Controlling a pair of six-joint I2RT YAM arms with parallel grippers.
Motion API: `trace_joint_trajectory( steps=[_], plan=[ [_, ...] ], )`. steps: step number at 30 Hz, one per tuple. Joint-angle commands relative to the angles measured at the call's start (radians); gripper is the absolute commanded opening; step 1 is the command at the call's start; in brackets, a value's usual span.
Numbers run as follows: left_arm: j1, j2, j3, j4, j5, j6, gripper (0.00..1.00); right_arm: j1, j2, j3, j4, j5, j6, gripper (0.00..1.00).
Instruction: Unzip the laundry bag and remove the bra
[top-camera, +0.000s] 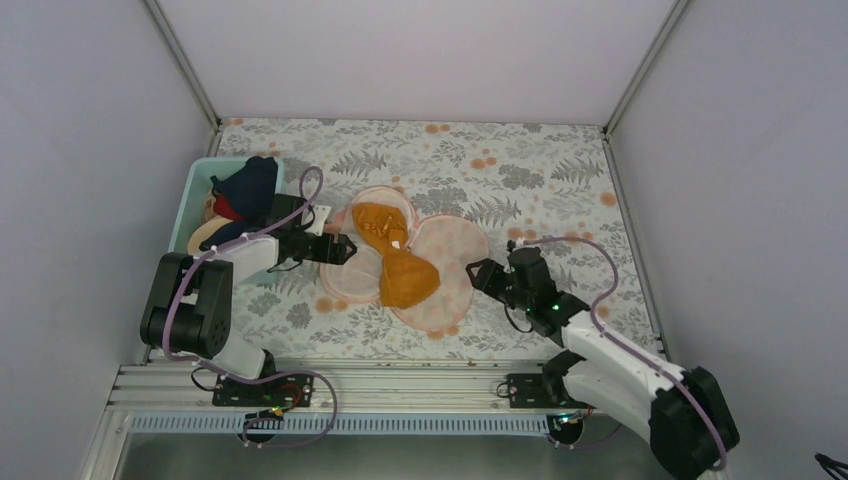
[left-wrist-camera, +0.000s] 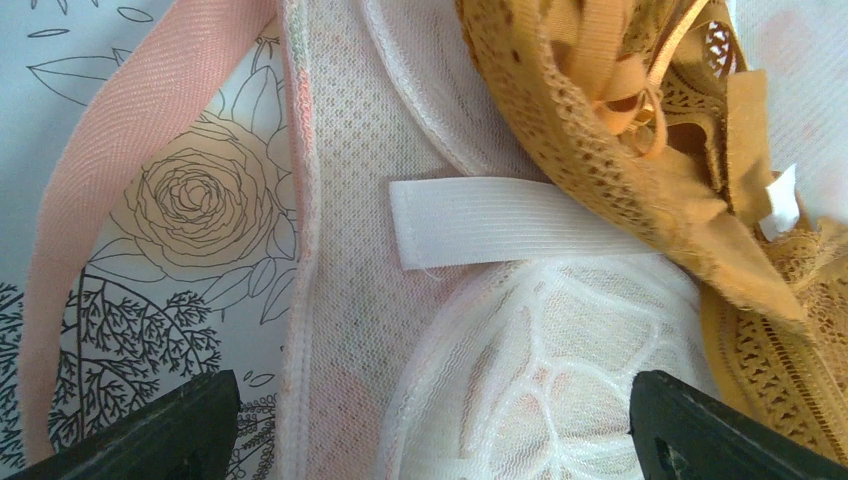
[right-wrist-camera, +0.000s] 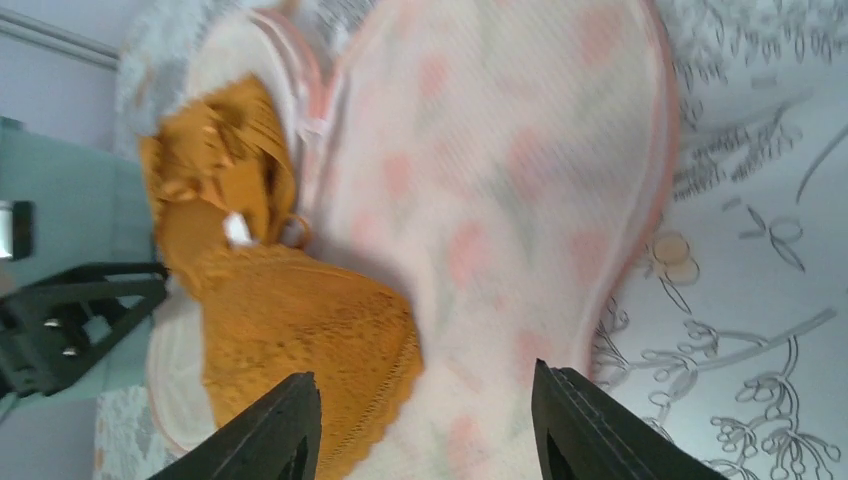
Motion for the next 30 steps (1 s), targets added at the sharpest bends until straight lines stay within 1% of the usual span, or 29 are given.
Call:
trace_joint_trajectory(
  steps=[1, 3, 5, 6, 7, 8, 12, 15, 17, 22, 27, 30],
  plan=[
    [0.001, -0.026, 0.023, 0.006, -0.008, 0.008, 0.97, -0.007, -0.106, 0.047, -0.077, 0.091, -0.068, 0.59],
    [0.002, -0.029, 0.025, 0.006, -0.006, 0.009, 0.97, -0.004, -0.067, 0.103, -0.06, -0.006, -0.17, 0.64],
    [0.001, -0.032, 0.026, 0.006, -0.002, 0.011, 0.97, -0.001, 0.029, 0.161, -0.019, -0.176, -0.276, 0.73],
    [0.002, -0.033, 0.028, 0.006, 0.002, 0.011, 0.97, 0.0, 0.085, 0.189, -0.001, -0.273, -0.325, 0.81],
    [0.001, -0.036, 0.03, 0.006, 0.009, 0.013, 0.97, 0.001, 0.143, 0.218, 0.012, -0.358, -0.361, 0.93],
    [0.002, -0.039, 0.034, 0.003, 0.019, 0.015, 0.97, 0.0, 0.189, 0.255, 0.012, -0.402, -0.391, 0.99],
    [-0.003, -0.073, 0.061, -0.015, 0.032, 0.023, 0.97, -0.008, 0.313, 0.322, 0.029, -0.454, -0.474, 1.0],
    [-0.01, -0.116, 0.051, -0.008, 0.047, 0.029, 0.97, -0.024, 0.424, 0.394, -0.009, -0.466, -0.533, 1.0],
    [-0.019, -0.136, 0.037, 0.0, 0.054, 0.033, 0.97, -0.042, 0.493, 0.419, 0.004, -0.512, -0.549, 1.0],
    [-0.038, -0.144, 0.0, 0.019, 0.07, 0.027, 0.97, -0.09, 0.624, 0.439, 0.037, -0.584, -0.578, 1.0],
    [-0.045, -0.099, -0.007, 0.028, 0.096, 0.007, 0.97, -0.104, 0.742, 0.435, 0.068, -0.665, -0.612, 1.0],
    [-0.046, -0.09, -0.013, 0.033, 0.097, 0.007, 0.97, -0.102, 0.757, 0.409, 0.113, -0.734, -0.604, 0.98]
  ],
)
